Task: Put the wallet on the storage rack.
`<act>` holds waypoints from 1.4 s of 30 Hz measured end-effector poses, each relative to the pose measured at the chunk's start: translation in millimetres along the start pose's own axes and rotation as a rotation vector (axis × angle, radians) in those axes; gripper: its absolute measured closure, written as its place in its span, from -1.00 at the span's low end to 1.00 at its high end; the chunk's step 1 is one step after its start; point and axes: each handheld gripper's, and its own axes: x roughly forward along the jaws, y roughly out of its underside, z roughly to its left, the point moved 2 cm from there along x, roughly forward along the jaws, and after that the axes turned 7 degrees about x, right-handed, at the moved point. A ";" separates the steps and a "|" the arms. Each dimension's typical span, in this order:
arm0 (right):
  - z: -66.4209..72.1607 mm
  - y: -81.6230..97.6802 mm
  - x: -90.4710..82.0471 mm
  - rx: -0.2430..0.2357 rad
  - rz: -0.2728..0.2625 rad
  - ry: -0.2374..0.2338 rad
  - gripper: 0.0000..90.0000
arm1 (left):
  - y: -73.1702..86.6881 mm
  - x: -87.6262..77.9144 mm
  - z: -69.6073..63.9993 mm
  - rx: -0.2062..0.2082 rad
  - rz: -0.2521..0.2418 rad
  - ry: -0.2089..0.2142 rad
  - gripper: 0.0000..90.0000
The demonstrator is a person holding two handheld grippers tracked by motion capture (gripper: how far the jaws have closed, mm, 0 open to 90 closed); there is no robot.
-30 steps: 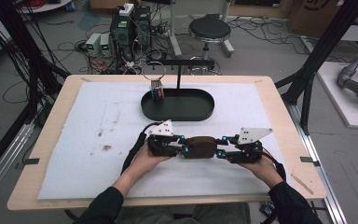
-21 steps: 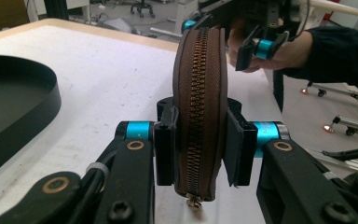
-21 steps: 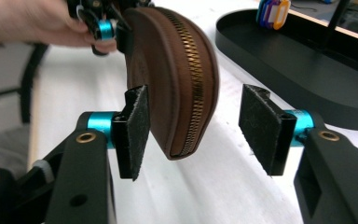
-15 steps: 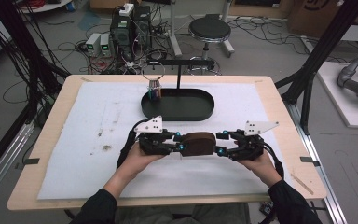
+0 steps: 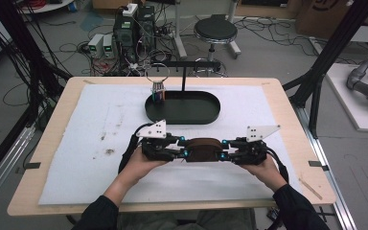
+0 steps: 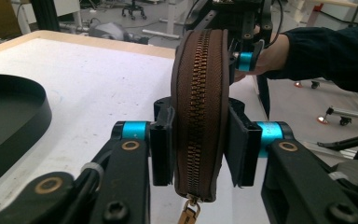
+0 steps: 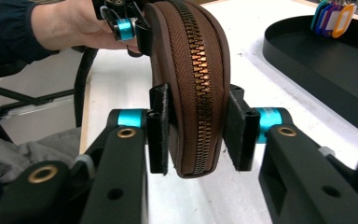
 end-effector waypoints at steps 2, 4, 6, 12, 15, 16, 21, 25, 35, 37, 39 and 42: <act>0.5 -0.4 -0.2 -0.004 0.000 0.001 0.52 | -0.2 0.0 0.0 0.000 0.000 -0.007 0.36; 0.9 -1.0 0.1 -0.008 0.000 0.001 0.53 | -0.9 0.0 -0.3 -0.009 -0.002 -0.023 0.23; 1.0 -1.9 0.1 -0.012 0.006 0.007 0.54 | -1.3 -1.0 0.2 -0.011 0.002 -0.047 0.05; 0.0 -5.1 -4.0 -0.007 -0.028 0.049 0.54 | -3.1 -14.1 -0.8 0.003 0.015 -0.132 -0.14; -1.3 -7.5 -6.5 0.001 -0.041 0.099 0.54 | -4.9 -28.0 -2.9 0.021 0.009 -0.190 -0.16; -2.1 -8.6 -7.1 -0.004 -0.040 0.118 0.54 | -5.2 -31.8 -3.8 0.022 0.007 -0.206 -0.16; -6.8 -16.7 -10.3 0.002 -0.069 0.206 0.54 | -2.9 -51.2 -8.2 0.036 0.022 -0.299 -0.20; -14.0 -27.7 -9.0 0.004 -0.104 0.286 0.54 | 6.2 -67.7 -12.5 0.031 0.025 -0.396 -0.23; -33.9 -52.6 12.2 0.031 -0.135 0.379 0.54 | 29.4 -90.3 -24.0 -0.024 0.065 -0.568 -0.27; -39.1 -61.2 25.2 0.026 -0.145 0.388 0.54 | 32.5 -93.7 -24.4 -0.027 0.061 -0.594 -0.29; -42.4 -65.7 34.6 0.033 -0.141 0.394 0.54 | 36.2 -97.0 -23.8 -0.034 0.055 -0.606 -0.29; -46.2 -68.7 43.1 0.036 -0.136 0.404 0.54 | 37.5 -97.7 -23.8 -0.037 0.051 -0.606 -0.31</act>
